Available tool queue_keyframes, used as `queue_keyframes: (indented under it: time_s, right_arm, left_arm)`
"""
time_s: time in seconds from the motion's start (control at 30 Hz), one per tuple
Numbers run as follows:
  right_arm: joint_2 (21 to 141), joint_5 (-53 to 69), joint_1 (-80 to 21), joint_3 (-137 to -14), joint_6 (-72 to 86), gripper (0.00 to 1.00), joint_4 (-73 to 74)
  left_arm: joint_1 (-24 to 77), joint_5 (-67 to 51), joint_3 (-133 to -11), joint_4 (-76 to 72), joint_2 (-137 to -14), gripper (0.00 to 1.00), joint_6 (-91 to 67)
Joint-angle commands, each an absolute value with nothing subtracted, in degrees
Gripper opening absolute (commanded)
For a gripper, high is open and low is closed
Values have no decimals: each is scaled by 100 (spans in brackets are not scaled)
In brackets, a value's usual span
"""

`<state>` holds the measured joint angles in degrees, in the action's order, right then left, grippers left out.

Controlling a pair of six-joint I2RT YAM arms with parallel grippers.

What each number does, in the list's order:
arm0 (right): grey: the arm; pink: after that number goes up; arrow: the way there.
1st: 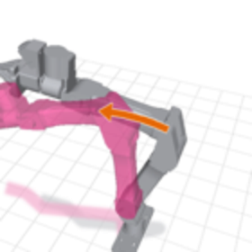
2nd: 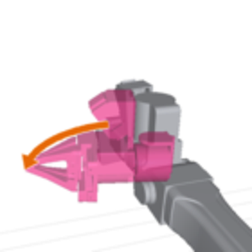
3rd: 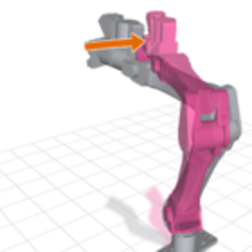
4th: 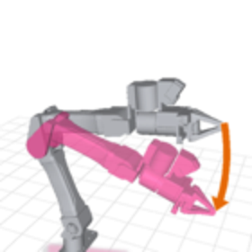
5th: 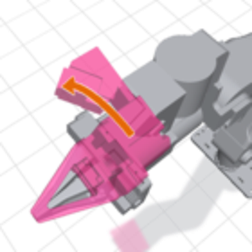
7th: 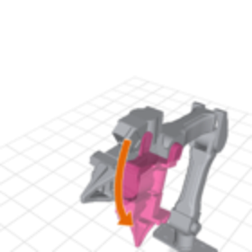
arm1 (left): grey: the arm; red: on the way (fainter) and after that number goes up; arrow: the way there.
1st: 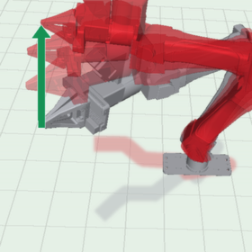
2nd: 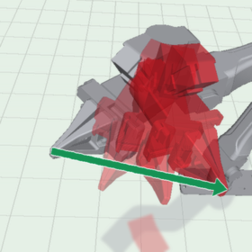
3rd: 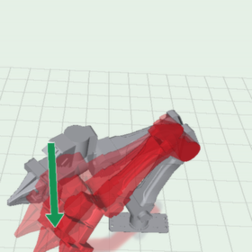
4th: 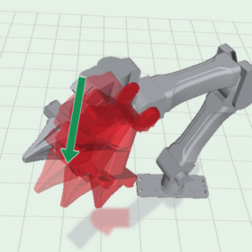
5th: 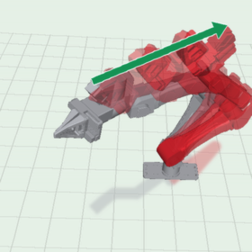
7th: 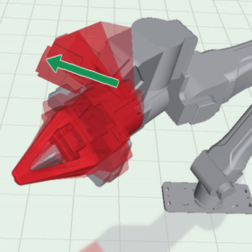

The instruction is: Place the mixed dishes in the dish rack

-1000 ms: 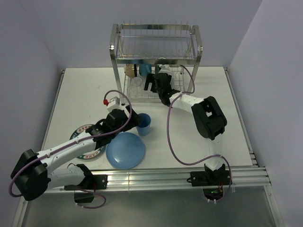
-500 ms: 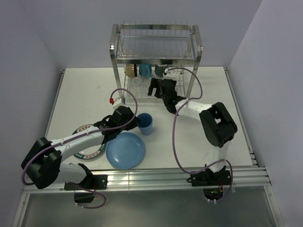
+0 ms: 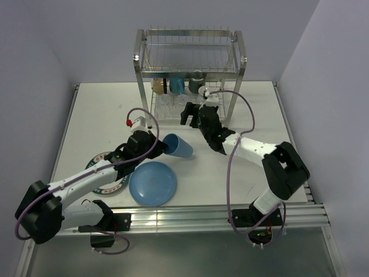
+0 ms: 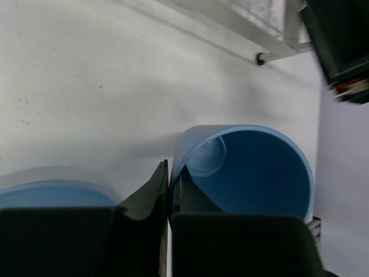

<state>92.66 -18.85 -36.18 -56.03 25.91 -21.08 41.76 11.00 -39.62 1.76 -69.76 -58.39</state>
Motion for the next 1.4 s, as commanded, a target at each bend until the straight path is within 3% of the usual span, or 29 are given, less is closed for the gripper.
queue_keyframes:
  time_s: [0.0,0.23,0.37,0.57,0.9,1.37]
  right_arm:
    - [8257,-2013,-3604,-5125,3066,100,-1734]
    - [5945,-821,-3586,-3898,4770,100,-553]
    - [4372,215,-3568,-3034,6253,98,-764]
    - [3245,1046,-3656,-1917,8012,98,-2266]
    - [2813,502,-4482,-1951,8789,97,-2777]
    - [3409,-193,-5203,-2267,8807,98,-3831]
  left_arm:
    - [4157,853,-3649,-324,-6242,0,-5915]
    - [4078,53,-3007,-1282,-4458,0,-5625]
    - [4025,-193,-2463,-2055,-3772,0,-5756]
    - [4017,-589,-1917,-3936,-3392,0,-6213]
    - [4025,-897,-2083,-5545,-4043,0,-6627]
    - [4025,-879,-2189,-5748,-4175,0,-6610]
